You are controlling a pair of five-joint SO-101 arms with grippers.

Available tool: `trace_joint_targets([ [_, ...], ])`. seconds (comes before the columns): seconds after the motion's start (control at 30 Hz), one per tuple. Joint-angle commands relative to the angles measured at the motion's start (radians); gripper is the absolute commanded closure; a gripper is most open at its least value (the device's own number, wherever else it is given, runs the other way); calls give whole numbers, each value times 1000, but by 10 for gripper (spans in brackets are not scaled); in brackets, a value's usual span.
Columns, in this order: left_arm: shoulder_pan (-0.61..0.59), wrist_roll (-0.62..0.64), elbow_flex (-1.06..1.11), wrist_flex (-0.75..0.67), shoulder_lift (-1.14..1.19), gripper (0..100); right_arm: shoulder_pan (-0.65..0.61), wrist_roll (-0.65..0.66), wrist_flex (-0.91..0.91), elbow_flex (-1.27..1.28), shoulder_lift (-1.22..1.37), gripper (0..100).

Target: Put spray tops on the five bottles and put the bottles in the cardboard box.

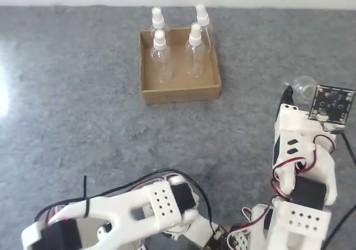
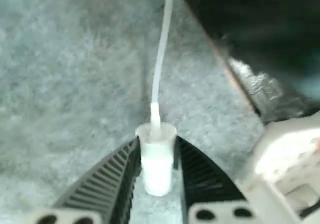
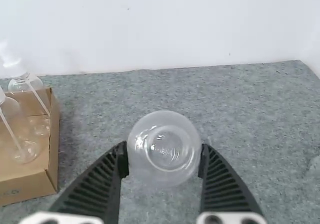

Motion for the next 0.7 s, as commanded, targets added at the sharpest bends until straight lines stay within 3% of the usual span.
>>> trace_joint_targets([
  [0.0, -68, 2, 16, -37, -15, 990, 8, -3, -28, -40, -18, 924],
  [0.67, -166, -2, -13, 31, -23, 984, 8, -3, -28, -40, -18, 924],
])
